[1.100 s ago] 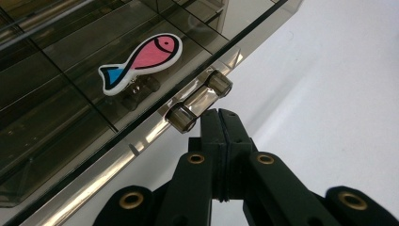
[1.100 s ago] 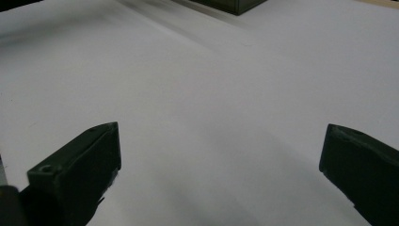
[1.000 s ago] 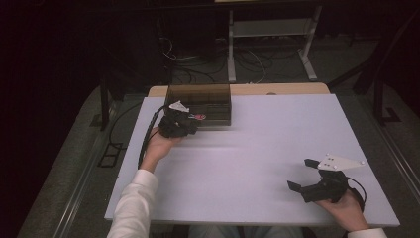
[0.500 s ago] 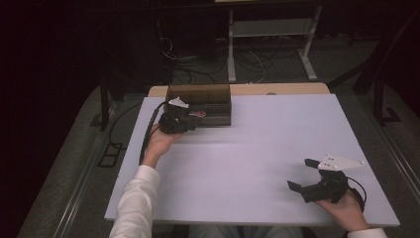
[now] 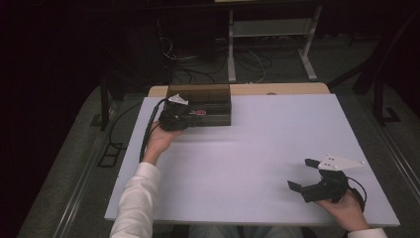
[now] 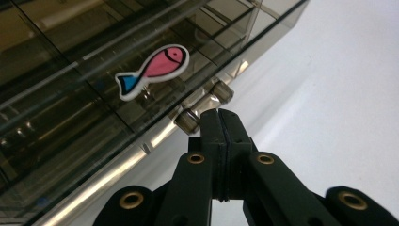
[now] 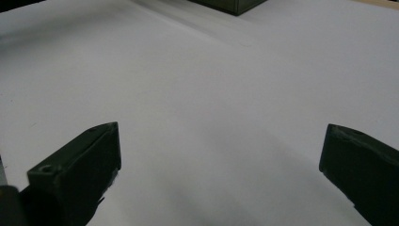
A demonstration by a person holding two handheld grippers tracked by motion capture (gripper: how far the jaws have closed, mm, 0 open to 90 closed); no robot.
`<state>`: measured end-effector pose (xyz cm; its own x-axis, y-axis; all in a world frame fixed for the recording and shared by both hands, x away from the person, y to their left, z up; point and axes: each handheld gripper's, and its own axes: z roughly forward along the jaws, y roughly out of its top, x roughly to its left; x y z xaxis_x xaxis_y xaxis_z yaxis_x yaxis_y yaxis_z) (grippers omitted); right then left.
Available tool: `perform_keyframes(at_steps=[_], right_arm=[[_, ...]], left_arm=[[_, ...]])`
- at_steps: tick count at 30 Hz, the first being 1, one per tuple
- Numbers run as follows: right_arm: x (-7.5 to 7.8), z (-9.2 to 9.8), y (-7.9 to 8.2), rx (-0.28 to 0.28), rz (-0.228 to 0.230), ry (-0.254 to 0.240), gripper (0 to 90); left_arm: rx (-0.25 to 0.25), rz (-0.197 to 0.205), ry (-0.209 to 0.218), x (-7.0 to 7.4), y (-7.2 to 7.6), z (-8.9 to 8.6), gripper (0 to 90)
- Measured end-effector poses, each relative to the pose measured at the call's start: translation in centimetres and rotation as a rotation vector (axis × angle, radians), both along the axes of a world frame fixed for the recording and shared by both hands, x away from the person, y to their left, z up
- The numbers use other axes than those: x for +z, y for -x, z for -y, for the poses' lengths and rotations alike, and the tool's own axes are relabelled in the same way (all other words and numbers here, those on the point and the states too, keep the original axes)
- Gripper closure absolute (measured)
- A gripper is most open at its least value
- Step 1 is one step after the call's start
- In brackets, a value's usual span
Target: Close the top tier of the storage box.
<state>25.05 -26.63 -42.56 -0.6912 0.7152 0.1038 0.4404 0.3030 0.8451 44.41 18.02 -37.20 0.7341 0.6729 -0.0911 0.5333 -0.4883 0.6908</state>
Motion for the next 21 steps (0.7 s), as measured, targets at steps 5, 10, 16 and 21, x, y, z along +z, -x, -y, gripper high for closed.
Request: perform_keyframes(at_steps=[5, 10, 16, 21], right_arm=[[0.00, 0.02, -0.01, 0.000, 0.000, 0.000, 0.0], [0.01, 0.01, 0.00, 0.000, 0.001, 0.000, 0.0], [0.00, 0.04, -0.02, -0.001, 0.000, 0.000, 0.0], [0.02, 0.07, 0.00, -0.002, 0.001, -0.001, 0.0]], left_arm=[[-0.007, 0.002, 0.002, 0.03, -0.12, 0.16, 89.4], [0.001, 0.007, -0.003, -0.11, -0.28, 0.33, 89.4], [0.009, 0.013, -0.001, -0.20, -0.52, 0.35, 89.4], [0.015, 0.020, -0.014, -0.15, -0.84, 0.49, 89.4]])
